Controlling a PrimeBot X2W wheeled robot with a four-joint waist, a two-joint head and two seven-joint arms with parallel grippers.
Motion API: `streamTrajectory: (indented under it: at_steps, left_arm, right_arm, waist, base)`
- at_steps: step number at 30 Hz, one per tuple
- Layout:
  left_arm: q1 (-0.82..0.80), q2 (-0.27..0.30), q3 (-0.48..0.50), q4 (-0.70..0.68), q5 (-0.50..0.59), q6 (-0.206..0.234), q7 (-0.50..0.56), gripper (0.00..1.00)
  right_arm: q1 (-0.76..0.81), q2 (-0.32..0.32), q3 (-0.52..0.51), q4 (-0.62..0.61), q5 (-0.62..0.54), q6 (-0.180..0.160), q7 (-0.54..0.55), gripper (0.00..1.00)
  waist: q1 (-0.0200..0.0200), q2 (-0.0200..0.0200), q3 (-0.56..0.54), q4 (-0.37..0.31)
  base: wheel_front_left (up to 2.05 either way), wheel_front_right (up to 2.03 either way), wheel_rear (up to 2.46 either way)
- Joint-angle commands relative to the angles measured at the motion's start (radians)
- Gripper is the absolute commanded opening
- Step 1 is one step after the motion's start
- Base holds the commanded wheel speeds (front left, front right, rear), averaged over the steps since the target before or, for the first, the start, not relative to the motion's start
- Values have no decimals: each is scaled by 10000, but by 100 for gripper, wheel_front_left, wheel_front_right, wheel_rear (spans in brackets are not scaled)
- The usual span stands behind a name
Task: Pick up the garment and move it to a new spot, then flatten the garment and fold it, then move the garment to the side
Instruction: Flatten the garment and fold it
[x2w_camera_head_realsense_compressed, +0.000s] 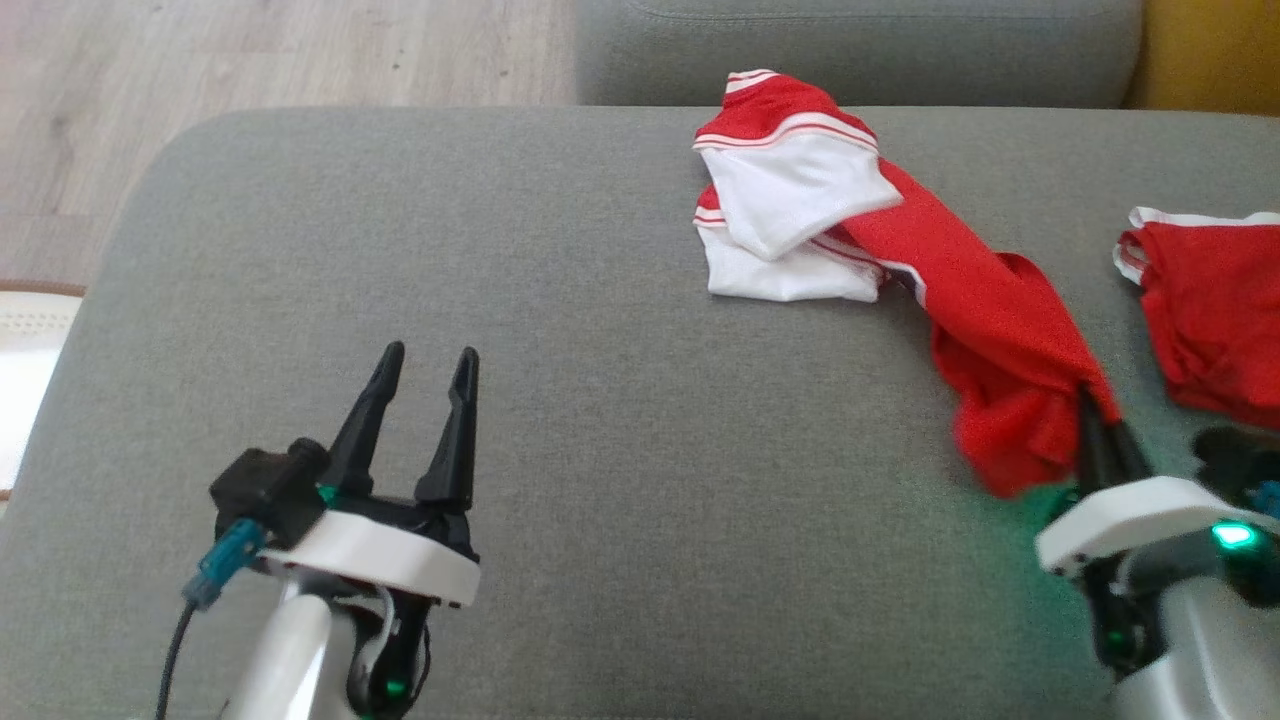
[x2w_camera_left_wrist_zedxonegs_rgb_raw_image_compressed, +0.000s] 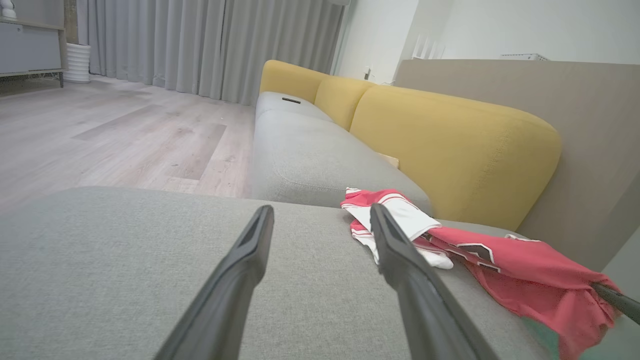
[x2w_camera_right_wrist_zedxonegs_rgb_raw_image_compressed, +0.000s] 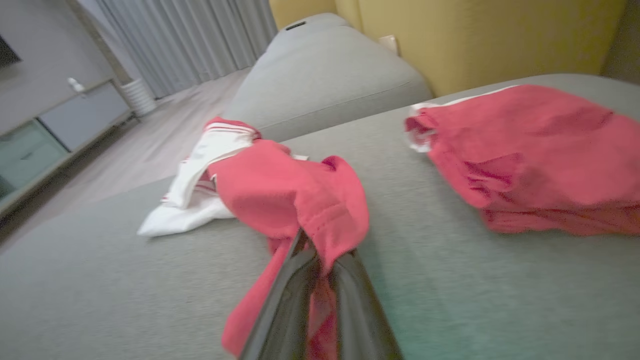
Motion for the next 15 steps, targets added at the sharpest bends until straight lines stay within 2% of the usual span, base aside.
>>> streamTrajectory:
  at_steps: [1,4,9,15]
  left_arm:
    - [-300,37,171,-246,2,-60,-51,100]
    - [-357,47,86,-185,-30,-60,-51,100]
    - [-400,53,61,-159,-56,-60,-51,100]
    - [-405,51,146,-336,-85,-61,-51,100]
  right_arm:
    - [-337,-41,-318,-276,-482,-9,183,100]
    - [-364,117,-682,-392,-976,-9,271,100]
    - [-308,229,-483,-1000,-1638,-9,-165,100]
    - [30,283,1015,-2285,-1333,-9,-967,100]
  waist:
    - [0,-1,17,-62]
    - [0,-1,49,-85]
    - [0,-1,54,-91]
    - [0,-1,-12,0]
  base:
    - [0,0,0]
    - [0,0,0]
    - [0,0,0]
    - [0,0,0]
